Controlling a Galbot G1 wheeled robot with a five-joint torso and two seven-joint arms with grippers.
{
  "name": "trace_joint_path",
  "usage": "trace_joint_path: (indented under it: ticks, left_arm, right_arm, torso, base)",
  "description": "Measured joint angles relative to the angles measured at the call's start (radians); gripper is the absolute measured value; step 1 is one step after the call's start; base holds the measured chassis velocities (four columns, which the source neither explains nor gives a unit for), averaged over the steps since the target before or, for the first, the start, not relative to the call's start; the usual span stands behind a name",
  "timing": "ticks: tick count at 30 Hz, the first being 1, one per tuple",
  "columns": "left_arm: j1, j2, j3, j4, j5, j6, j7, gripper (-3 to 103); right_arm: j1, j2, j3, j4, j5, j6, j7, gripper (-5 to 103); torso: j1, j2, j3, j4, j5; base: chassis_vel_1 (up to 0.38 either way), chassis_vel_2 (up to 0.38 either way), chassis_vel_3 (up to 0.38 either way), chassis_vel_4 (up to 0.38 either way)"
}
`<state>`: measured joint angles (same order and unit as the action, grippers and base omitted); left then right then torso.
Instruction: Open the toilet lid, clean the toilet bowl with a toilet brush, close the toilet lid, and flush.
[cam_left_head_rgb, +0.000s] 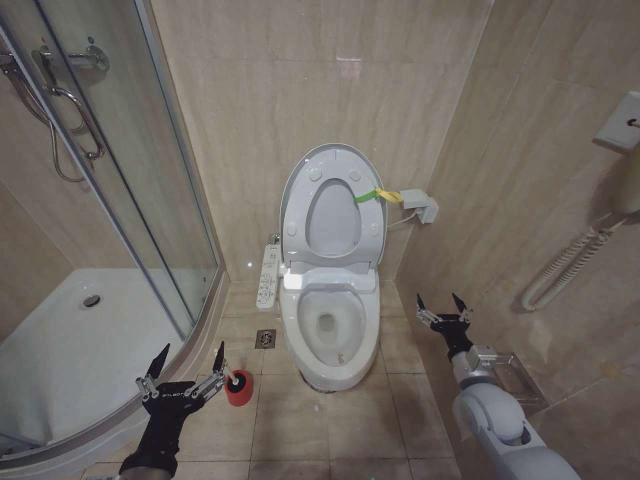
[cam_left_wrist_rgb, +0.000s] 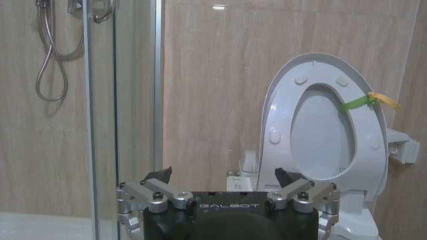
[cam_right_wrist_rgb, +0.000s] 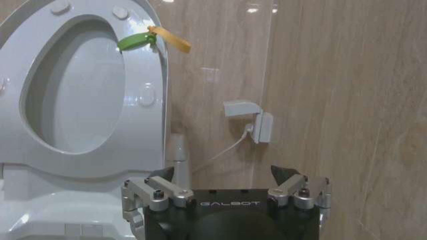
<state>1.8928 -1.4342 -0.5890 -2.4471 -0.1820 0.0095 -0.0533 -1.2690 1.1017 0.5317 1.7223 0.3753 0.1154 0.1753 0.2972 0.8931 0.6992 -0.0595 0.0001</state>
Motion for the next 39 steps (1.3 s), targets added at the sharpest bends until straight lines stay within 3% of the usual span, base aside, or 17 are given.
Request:
trace_joint_path:
  ticks: [26,39]
  left_arm:
    - [0.000,0.000,0.000,0.000,0.000,0.000,0.000,100]
    - [0.000,0.000,0.000,0.000,0.000,0.000,0.000,100]
  right_arm:
    - [-0.110,0.053,0.045,0.056,-0.034,0.028,-0.003,97]
    - [-0.148,0.073,0.050,0.084,-0.067,0.044,-0.045,100]
  torso:
    - [0.000,0.000,0.000,0.0001,-0.0001]
    - [0.000,0.000,0.000,0.0000,-0.0001]
  base:
    - [0.000,0.000,0.000,0.000]
    - [0.000,0.000,0.000,0.000]
